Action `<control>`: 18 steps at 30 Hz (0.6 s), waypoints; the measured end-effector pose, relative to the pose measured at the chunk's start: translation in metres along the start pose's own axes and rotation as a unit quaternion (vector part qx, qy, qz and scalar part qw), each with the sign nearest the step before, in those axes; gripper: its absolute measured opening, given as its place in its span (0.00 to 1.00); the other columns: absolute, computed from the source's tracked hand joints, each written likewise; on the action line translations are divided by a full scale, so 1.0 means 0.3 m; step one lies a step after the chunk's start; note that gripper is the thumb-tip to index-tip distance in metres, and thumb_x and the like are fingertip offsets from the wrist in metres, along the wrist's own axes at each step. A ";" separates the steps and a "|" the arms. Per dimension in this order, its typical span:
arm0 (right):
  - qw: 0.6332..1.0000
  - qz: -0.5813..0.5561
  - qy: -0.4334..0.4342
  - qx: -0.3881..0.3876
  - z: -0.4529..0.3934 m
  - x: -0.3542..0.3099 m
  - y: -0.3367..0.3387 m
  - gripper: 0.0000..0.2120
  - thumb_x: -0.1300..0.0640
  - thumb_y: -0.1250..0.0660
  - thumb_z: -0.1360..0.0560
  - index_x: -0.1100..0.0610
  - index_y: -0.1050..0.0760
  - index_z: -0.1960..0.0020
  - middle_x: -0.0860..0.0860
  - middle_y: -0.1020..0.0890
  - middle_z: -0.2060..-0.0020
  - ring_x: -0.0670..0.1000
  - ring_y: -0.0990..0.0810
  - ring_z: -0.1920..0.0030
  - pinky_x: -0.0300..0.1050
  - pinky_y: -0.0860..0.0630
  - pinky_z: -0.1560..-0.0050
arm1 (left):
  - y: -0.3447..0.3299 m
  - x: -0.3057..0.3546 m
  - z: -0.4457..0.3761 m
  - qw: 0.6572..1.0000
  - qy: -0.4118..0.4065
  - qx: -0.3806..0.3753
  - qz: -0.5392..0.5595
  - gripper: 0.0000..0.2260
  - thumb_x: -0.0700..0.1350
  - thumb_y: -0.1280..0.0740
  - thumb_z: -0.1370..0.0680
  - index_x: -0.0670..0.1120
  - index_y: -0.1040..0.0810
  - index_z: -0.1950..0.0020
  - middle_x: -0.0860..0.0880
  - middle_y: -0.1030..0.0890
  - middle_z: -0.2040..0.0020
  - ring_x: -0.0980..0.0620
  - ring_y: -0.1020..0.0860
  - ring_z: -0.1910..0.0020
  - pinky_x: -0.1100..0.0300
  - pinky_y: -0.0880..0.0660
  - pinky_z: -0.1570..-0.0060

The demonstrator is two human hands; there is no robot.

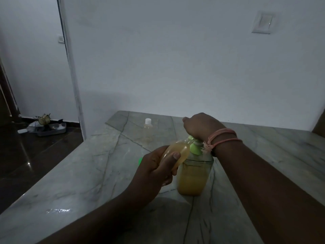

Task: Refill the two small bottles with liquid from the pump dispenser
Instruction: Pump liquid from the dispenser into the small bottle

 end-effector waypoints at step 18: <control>0.973 -0.228 -0.026 0.032 0.057 0.033 0.077 0.21 0.45 0.39 0.25 0.58 0.17 0.65 0.48 0.20 0.72 0.48 0.25 0.74 0.39 0.34 0.72 | 0.008 0.001 0.012 0.998 0.022 -0.040 0.054 0.14 0.53 0.39 0.17 0.49 0.25 0.35 0.45 0.19 0.58 0.48 0.24 0.66 0.58 0.25 0.69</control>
Point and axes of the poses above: each hand's wrist, its own z-axis away from the middle knuckle, its own y-axis out of the back of the hand, x = y × z, the point moved 3 cm from there along -z, towards the middle knuckle
